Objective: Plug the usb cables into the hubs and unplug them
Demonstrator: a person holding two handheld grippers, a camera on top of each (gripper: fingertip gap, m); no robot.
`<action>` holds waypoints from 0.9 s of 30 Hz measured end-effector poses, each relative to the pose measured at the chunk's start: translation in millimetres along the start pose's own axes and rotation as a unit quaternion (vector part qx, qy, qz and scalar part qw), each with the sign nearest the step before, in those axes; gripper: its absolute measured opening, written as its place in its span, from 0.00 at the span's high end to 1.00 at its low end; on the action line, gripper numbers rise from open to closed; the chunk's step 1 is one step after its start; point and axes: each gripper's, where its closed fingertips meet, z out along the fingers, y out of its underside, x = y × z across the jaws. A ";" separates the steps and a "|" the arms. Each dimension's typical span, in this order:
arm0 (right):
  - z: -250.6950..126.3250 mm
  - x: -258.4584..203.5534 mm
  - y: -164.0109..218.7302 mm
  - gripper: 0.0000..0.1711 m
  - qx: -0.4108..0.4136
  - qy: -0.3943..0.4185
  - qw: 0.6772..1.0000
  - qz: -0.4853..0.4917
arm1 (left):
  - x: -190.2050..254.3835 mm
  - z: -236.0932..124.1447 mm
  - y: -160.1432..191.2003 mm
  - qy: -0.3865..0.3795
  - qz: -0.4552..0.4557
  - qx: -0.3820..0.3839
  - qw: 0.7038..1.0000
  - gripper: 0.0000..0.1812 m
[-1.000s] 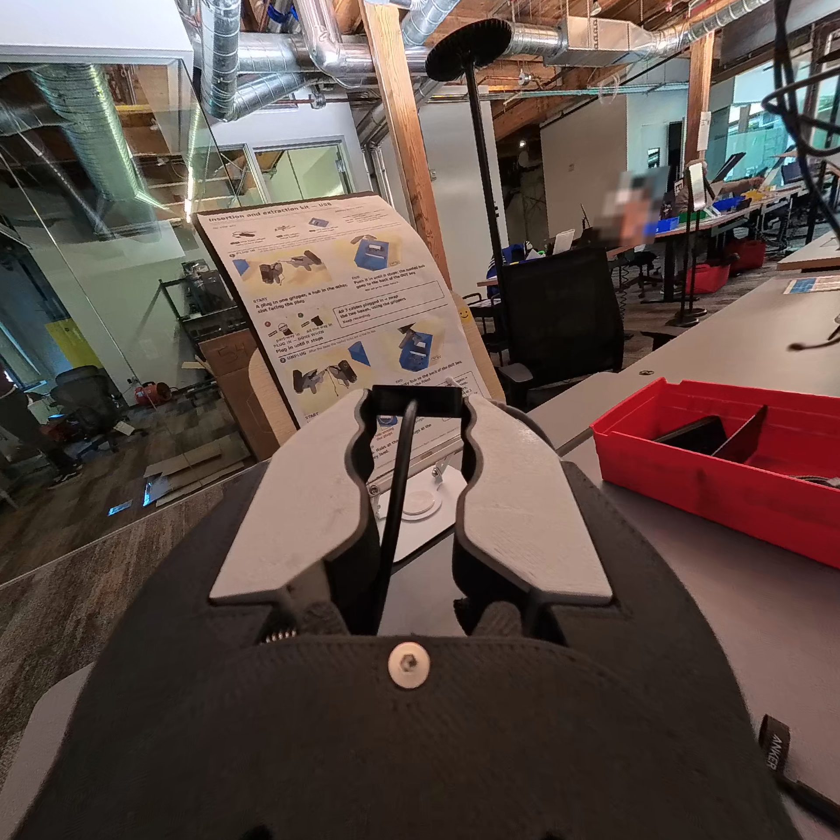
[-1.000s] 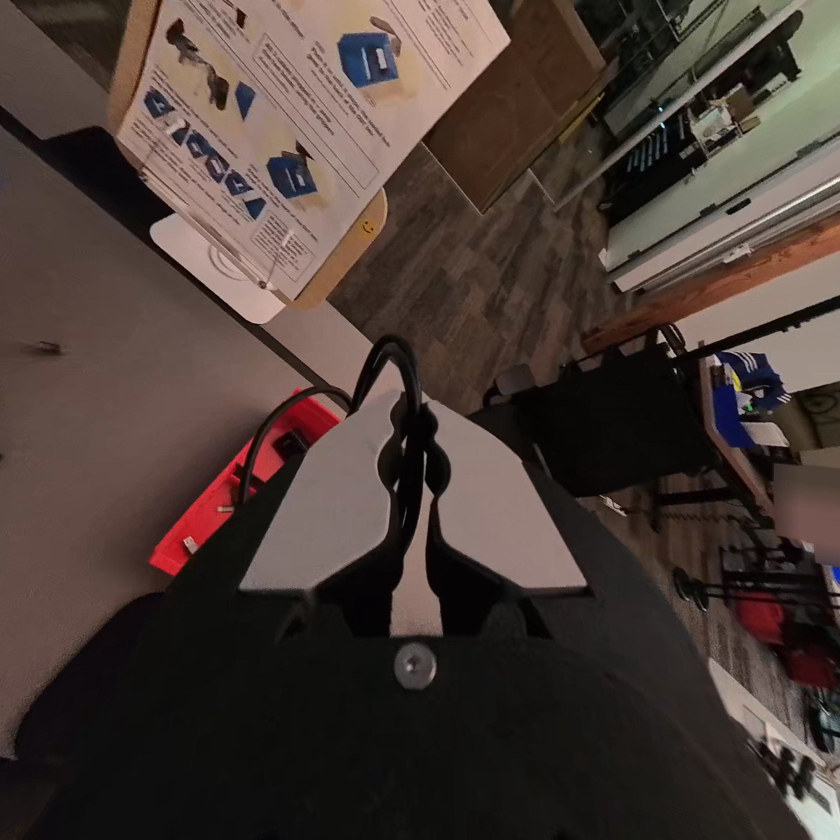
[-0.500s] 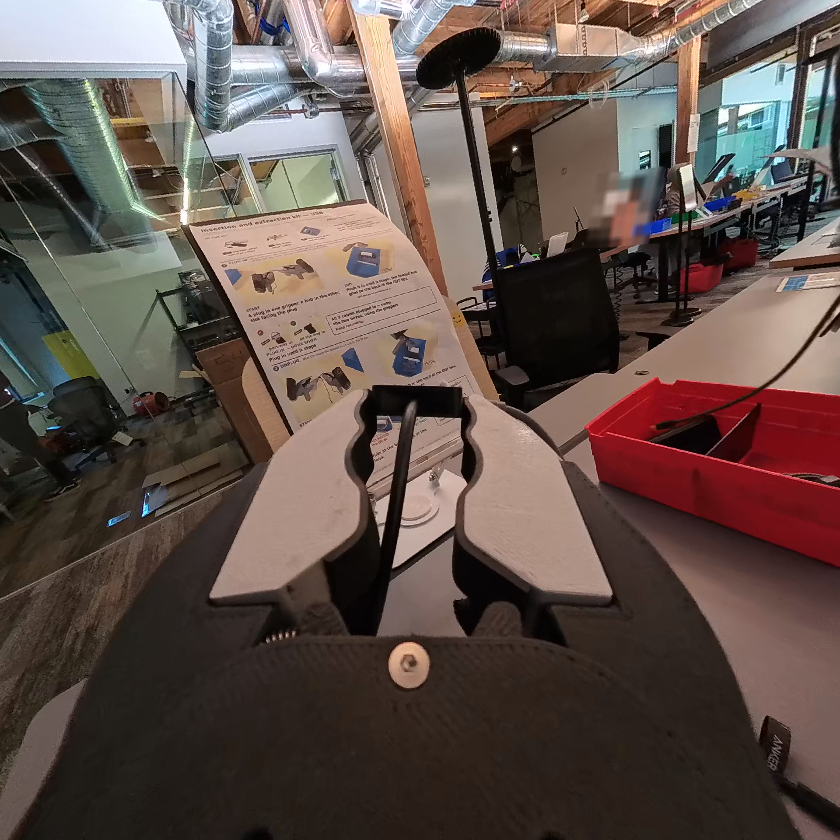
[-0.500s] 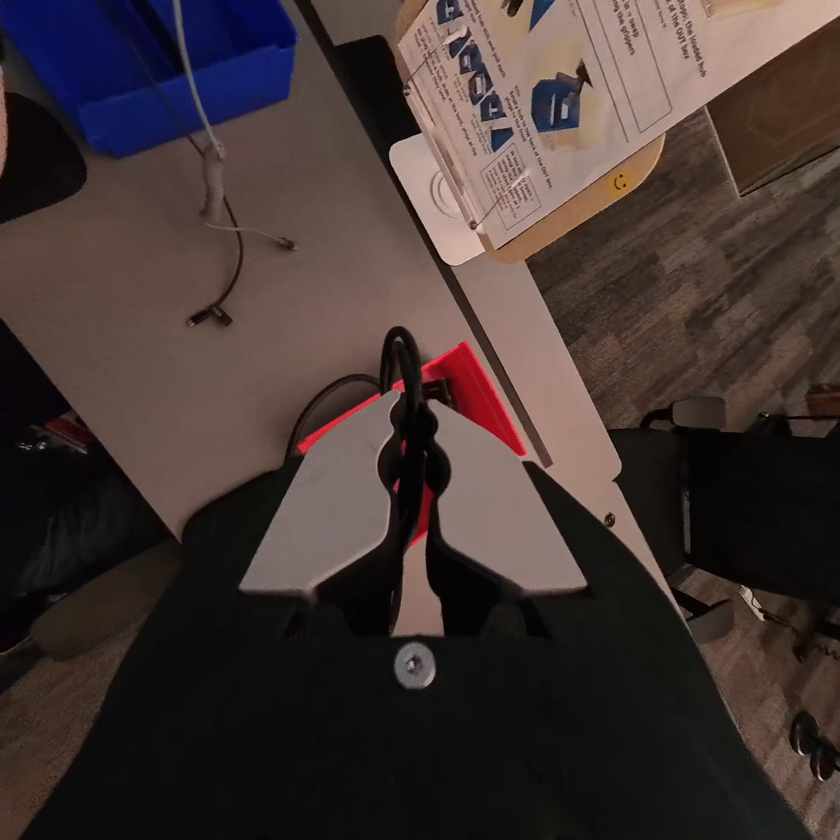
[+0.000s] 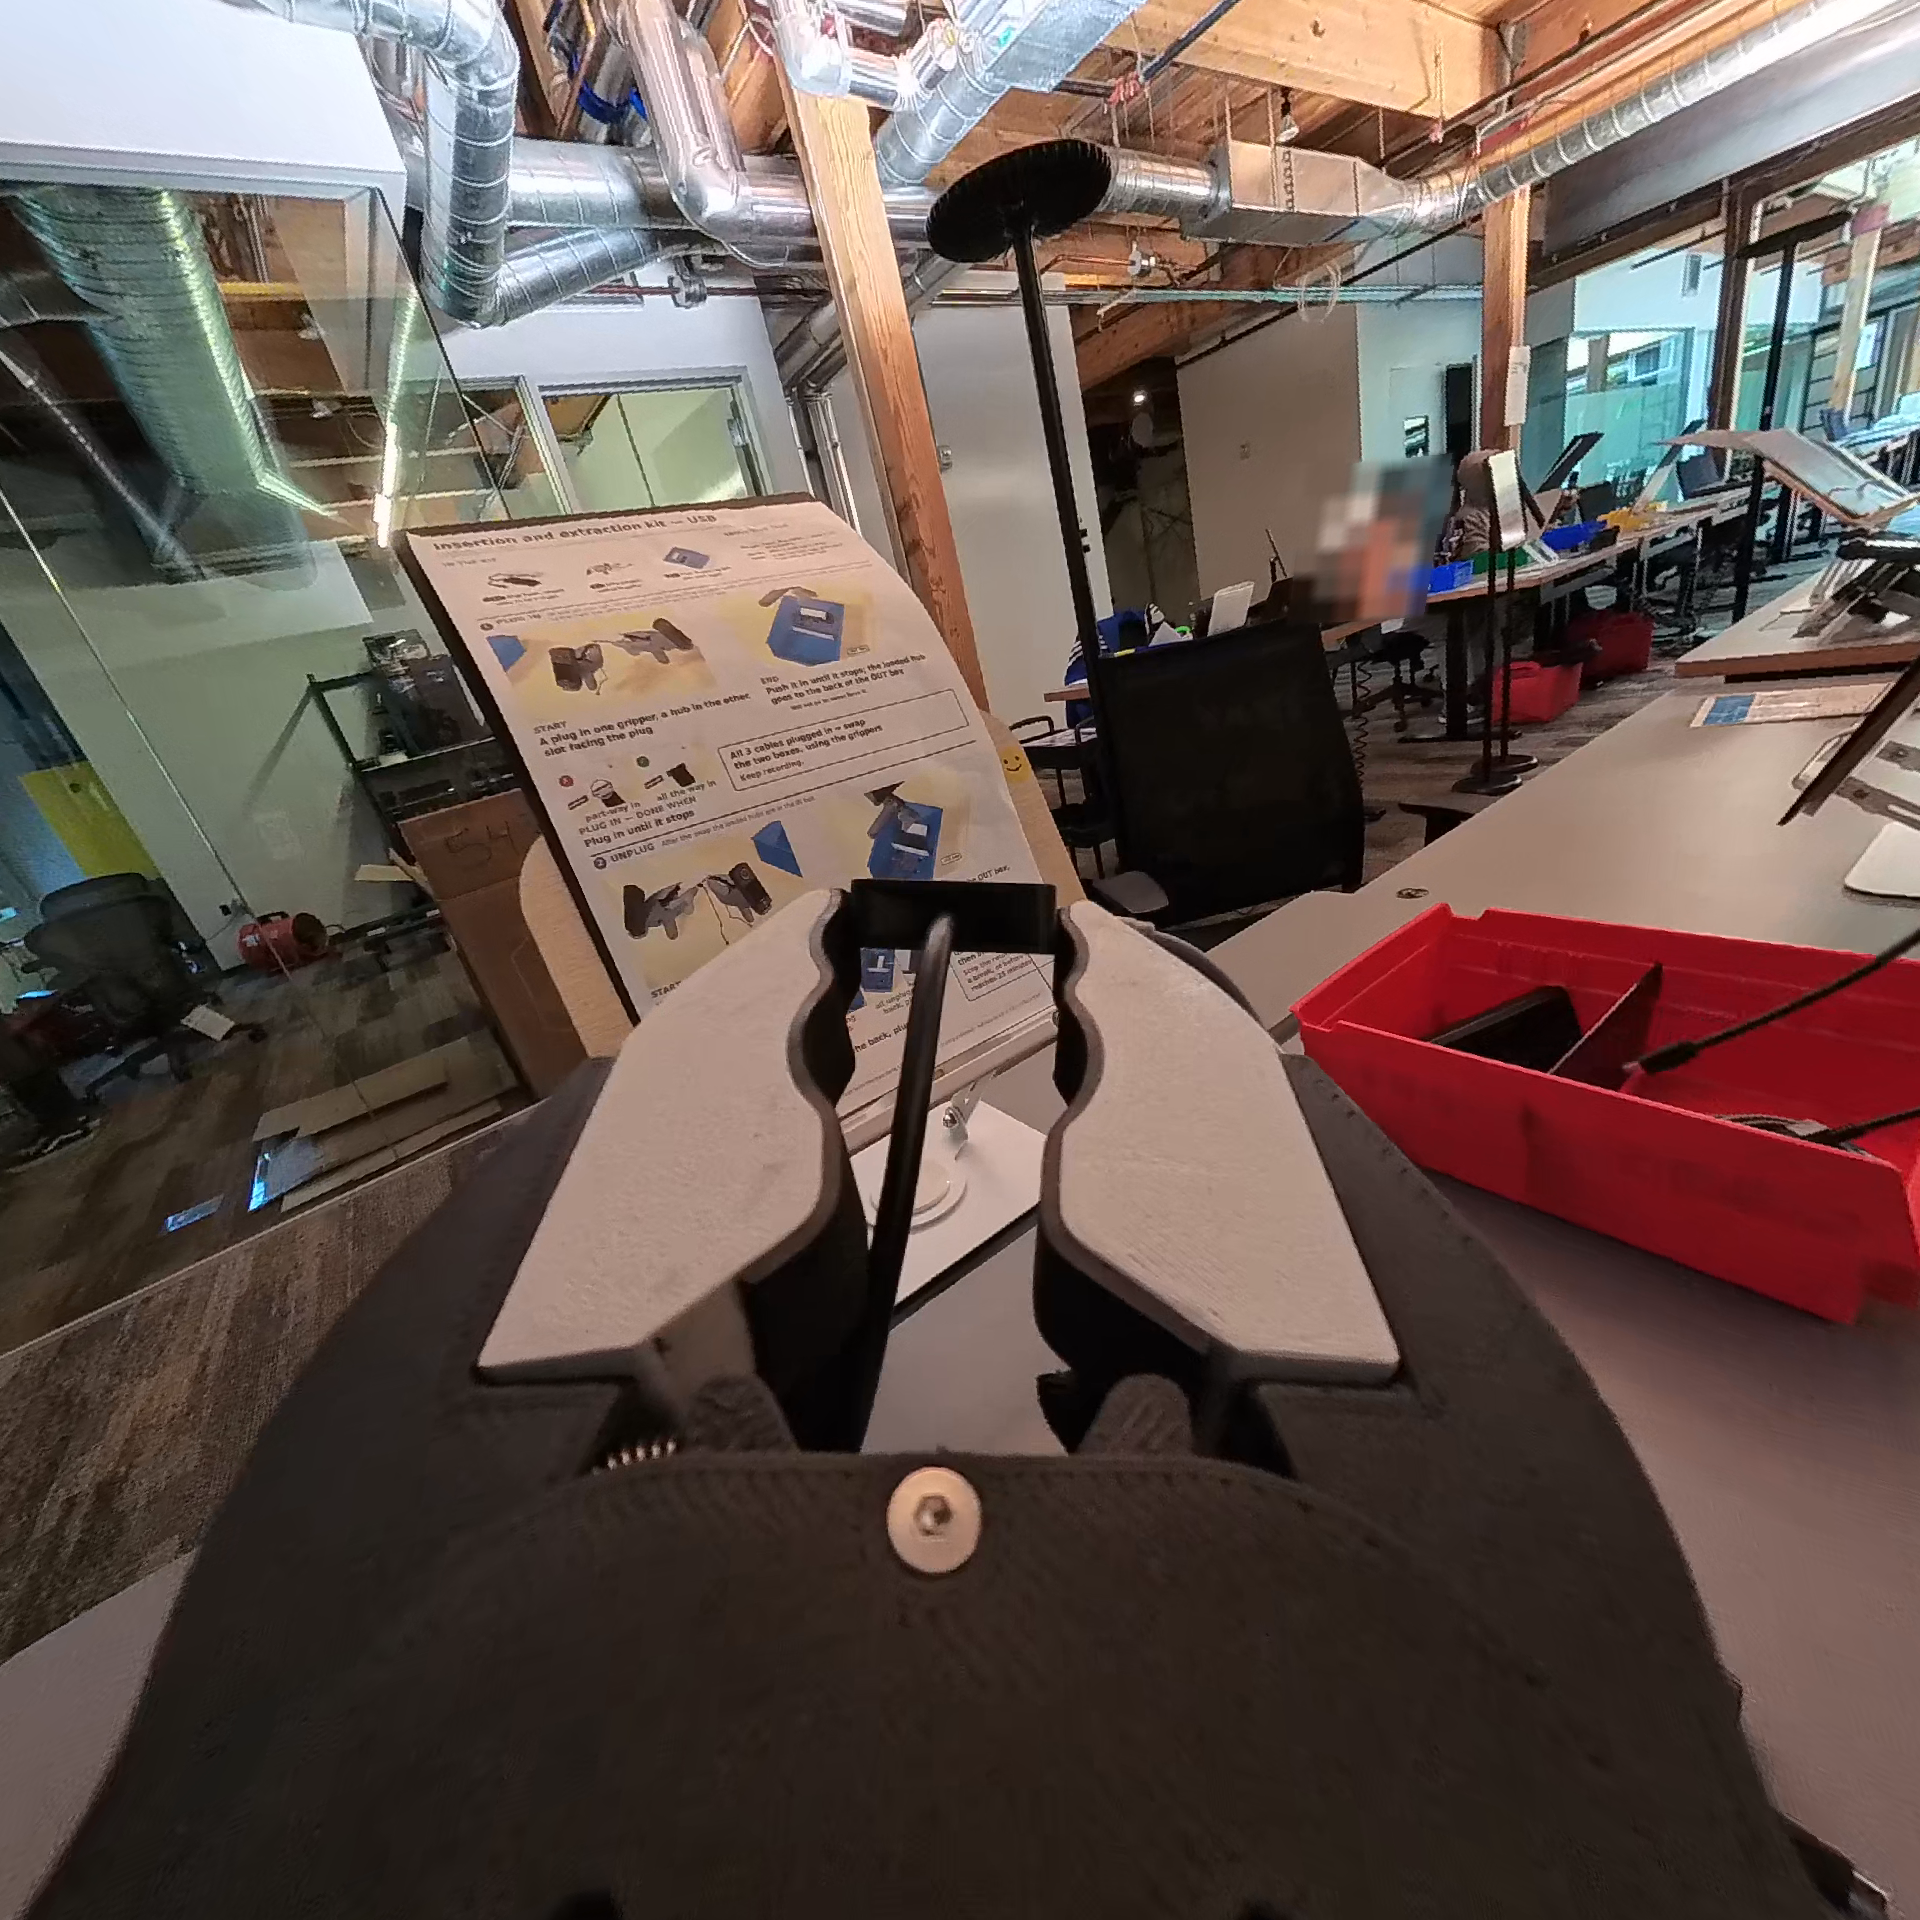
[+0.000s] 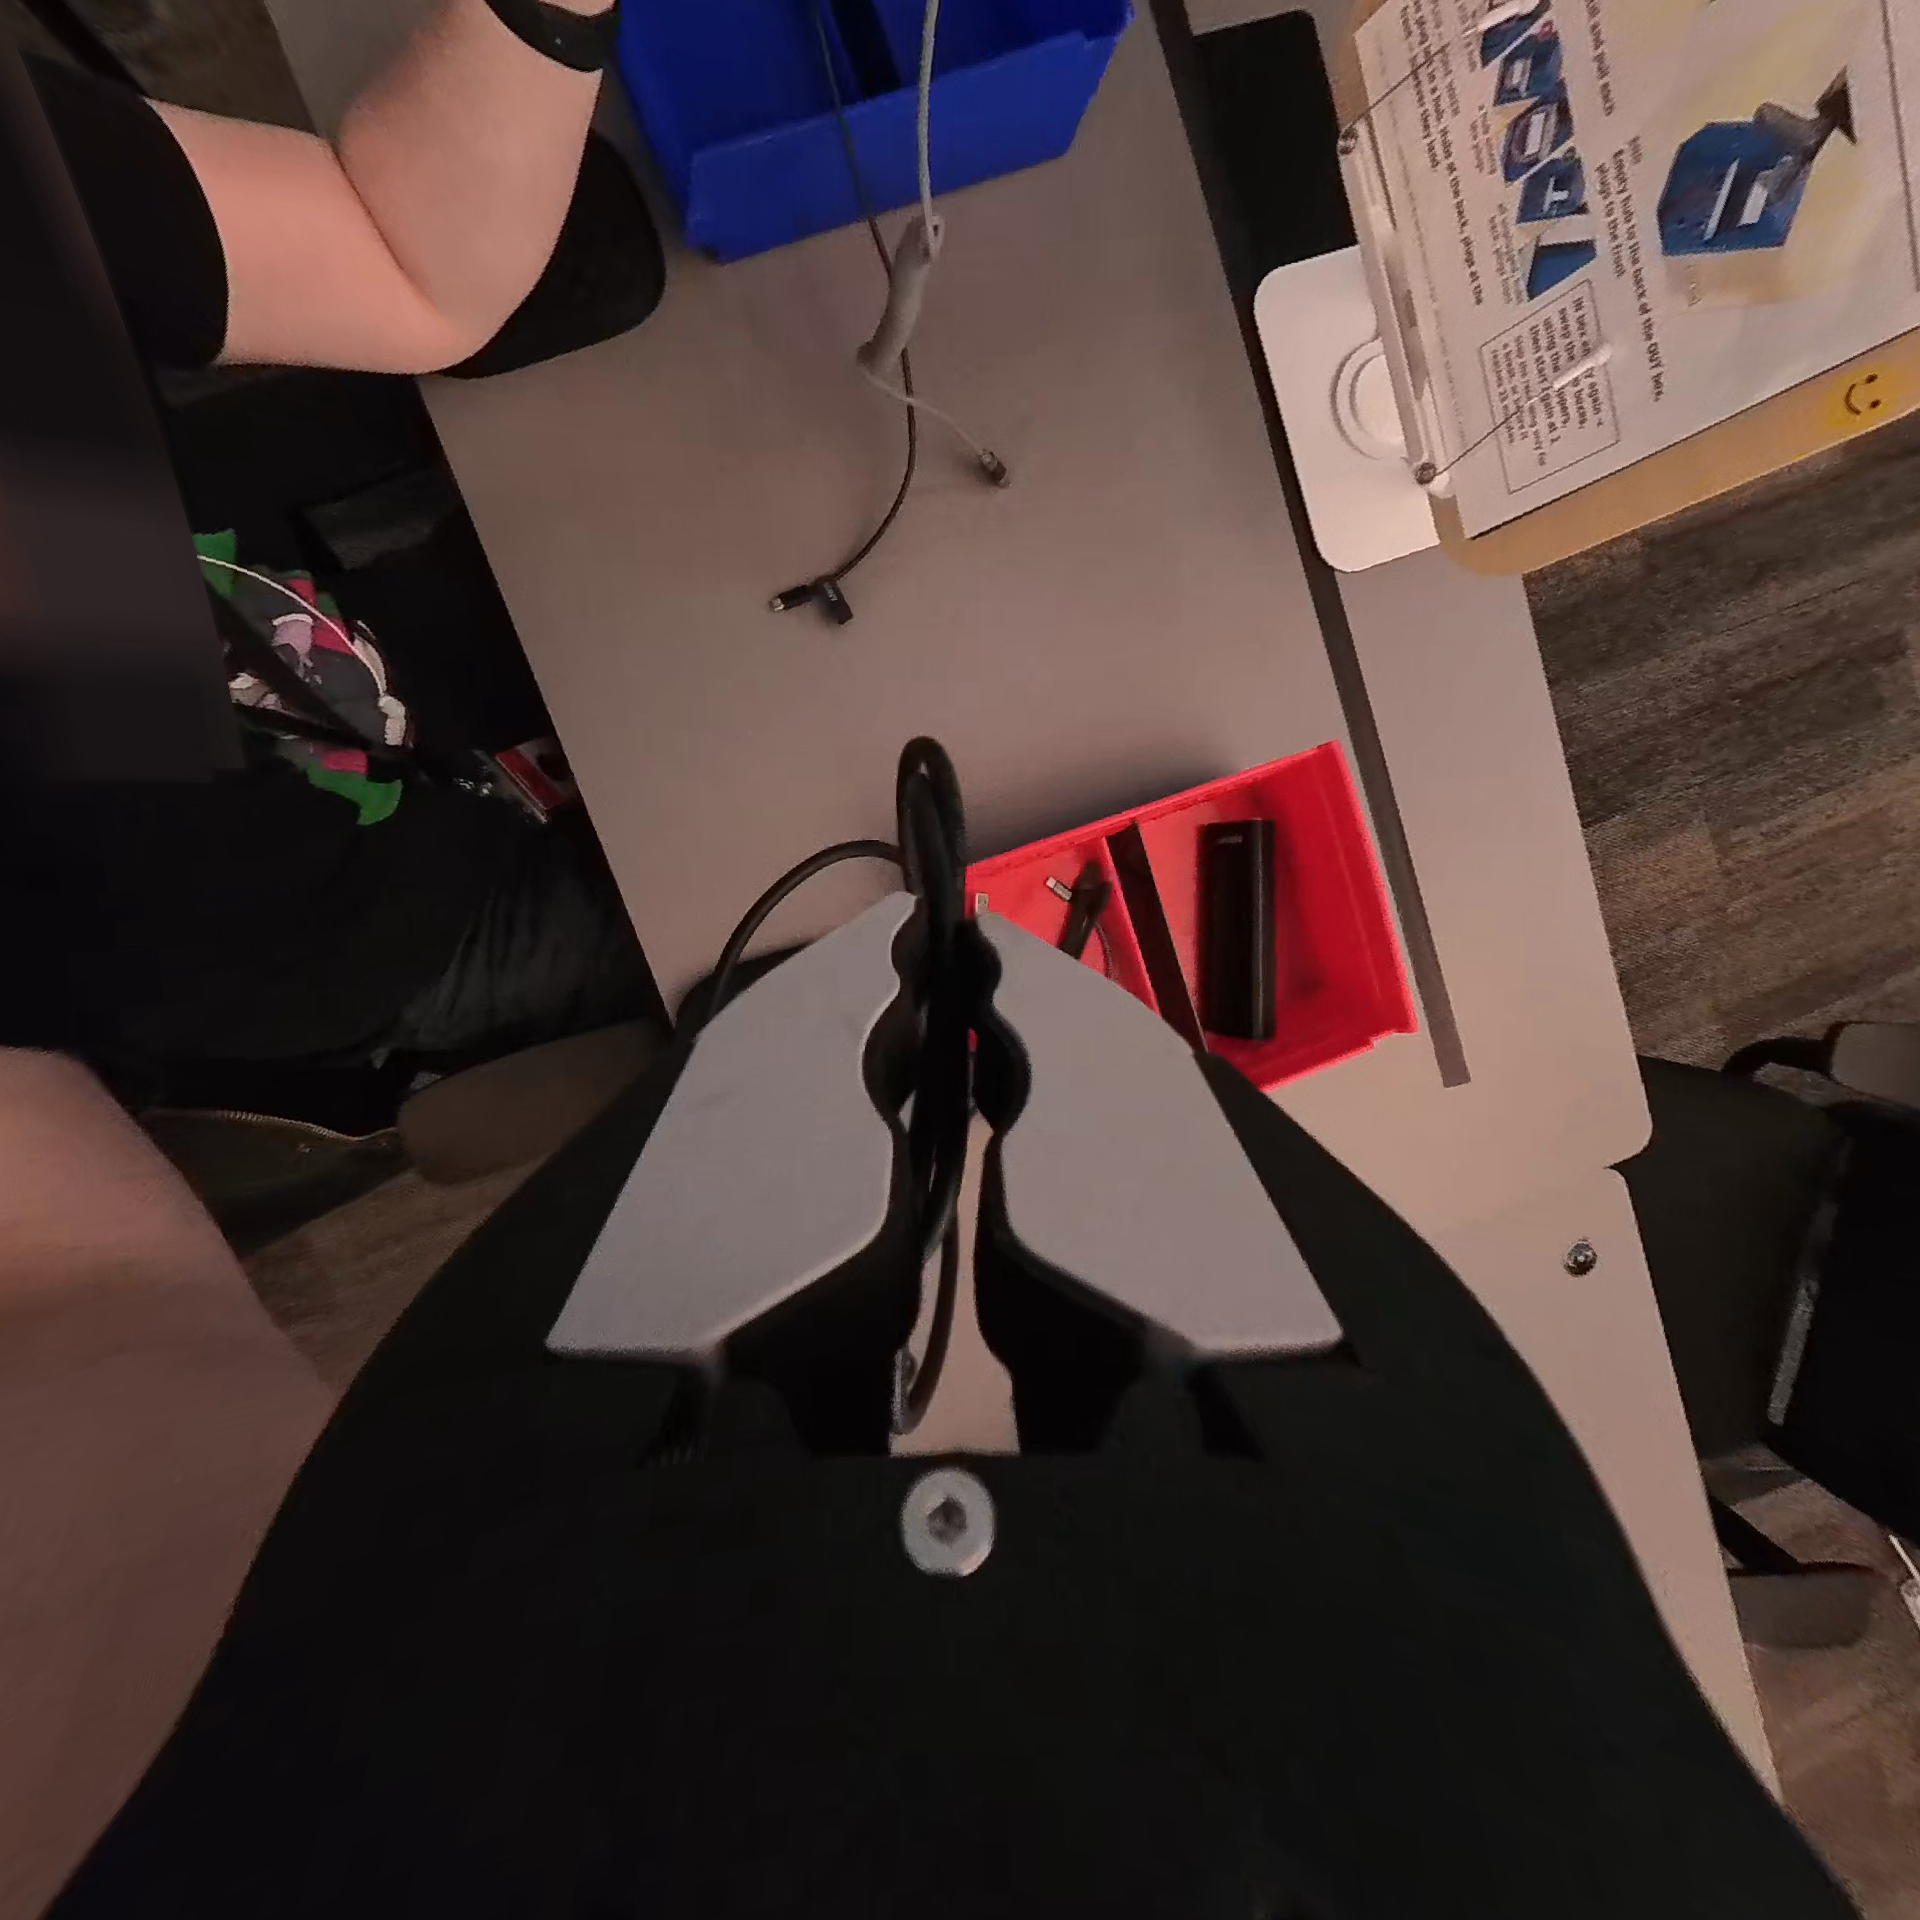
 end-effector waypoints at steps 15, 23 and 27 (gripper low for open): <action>78.2 40.0 2.4 0.97 -0.094 -0.026 0.995 -0.017 | 0.6 1.1 2.4 0.010 -0.010 -0.001 1.000 0.81; 144.6 92.6 -43.5 0.96 -0.118 0.069 0.975 -0.177 | -6.8 0.0 5.7 0.003 -0.016 -0.004 1.000 0.81; 158.9 108.5 -53.2 0.96 -0.153 0.113 0.950 -0.249 | -8.1 -0.8 5.7 0.001 -0.017 -0.004 1.000 0.81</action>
